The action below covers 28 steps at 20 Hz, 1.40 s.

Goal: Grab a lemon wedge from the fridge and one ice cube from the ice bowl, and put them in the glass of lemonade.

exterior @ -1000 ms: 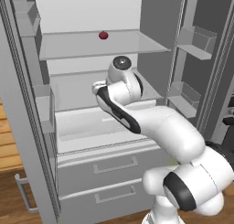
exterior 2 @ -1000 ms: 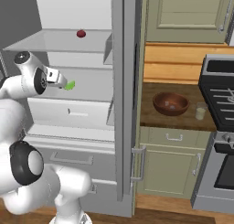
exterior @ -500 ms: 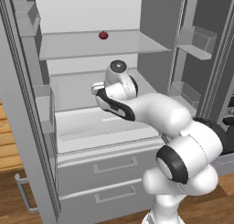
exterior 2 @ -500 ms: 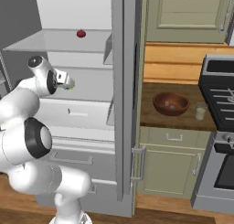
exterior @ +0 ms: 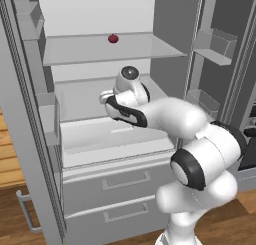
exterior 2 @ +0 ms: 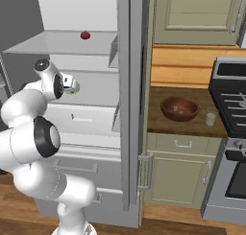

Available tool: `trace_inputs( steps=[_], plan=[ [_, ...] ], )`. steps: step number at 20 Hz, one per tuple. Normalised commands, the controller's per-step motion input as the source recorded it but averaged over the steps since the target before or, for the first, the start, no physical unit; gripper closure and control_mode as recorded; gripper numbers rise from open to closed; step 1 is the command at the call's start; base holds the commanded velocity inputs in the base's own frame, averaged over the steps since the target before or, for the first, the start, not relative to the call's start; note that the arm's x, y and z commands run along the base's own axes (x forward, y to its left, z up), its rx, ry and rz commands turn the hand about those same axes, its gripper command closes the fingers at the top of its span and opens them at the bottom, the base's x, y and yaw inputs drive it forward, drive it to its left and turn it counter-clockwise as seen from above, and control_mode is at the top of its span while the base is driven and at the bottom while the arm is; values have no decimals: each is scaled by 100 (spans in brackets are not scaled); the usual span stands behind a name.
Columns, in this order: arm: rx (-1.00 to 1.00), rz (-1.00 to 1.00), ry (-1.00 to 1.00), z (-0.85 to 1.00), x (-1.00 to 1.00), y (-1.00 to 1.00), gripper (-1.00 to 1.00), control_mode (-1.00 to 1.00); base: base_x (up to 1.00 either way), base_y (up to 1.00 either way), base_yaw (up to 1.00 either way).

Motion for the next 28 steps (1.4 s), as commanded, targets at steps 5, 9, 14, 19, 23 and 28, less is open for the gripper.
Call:
trace_inputs(
  steps=[5,9,14,19,23,28],
  plan=[
    [0,0,0,0,23,0,-100,-100,0,0,0],
    [0,0,0,-7,25,9,-100,-100,0,0,0],
    [0,0,0,-3,31,23,-100,-100,0,0,0],
    [0,0,0,-12,31,9,-100,-100,0,0,0],
    [0,0,0,-15,26,0,-100,-100,0,0,0],
    [0,-1,0,-22,31,0,-100,-100,0,0,0]
  ],
)
